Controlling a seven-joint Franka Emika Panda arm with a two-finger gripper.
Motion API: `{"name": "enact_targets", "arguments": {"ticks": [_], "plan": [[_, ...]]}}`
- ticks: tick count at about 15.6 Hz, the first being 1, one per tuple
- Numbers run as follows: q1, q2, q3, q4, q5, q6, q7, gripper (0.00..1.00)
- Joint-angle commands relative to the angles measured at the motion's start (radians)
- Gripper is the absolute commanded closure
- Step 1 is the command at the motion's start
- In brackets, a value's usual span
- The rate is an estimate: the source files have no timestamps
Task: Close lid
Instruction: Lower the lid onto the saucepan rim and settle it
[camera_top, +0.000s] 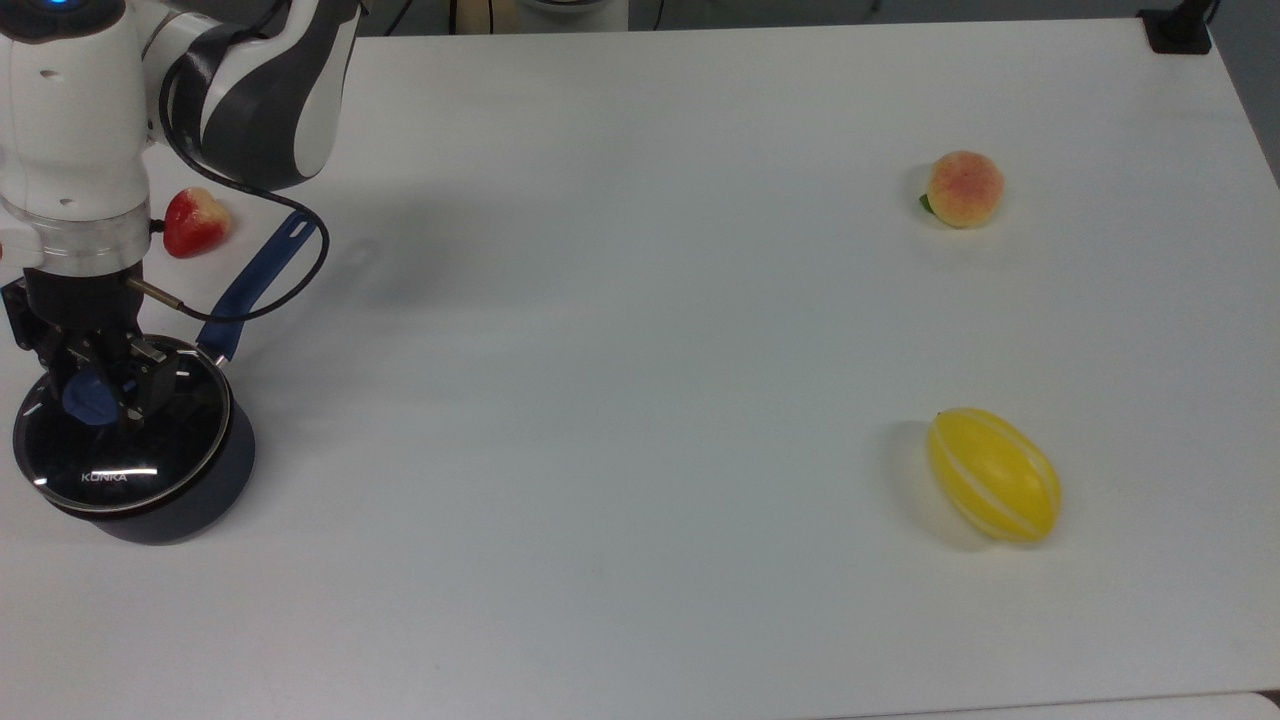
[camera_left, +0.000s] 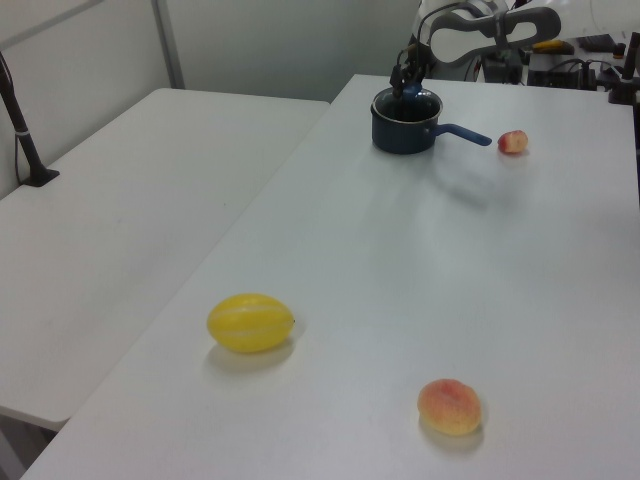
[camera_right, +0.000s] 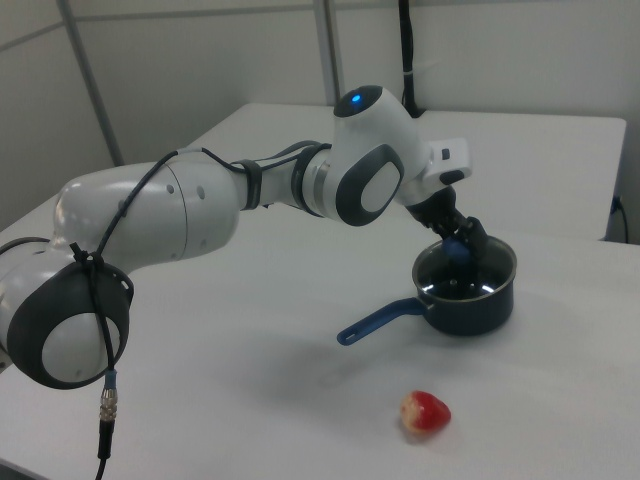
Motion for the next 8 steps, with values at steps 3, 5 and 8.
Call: {"name": "enact_targets", "arguments": {"ticks": [3, 5, 8], "plan": [[0.009, 0.002, -0.005, -0.010, -0.014, 0.024, 0.012, 0.52], [0.009, 0.002, -0.005, -0.010, -0.014, 0.024, 0.013, 0.42], [0.009, 0.001, -0.007, -0.010, -0.014, 0.024, 0.013, 0.34]]}}
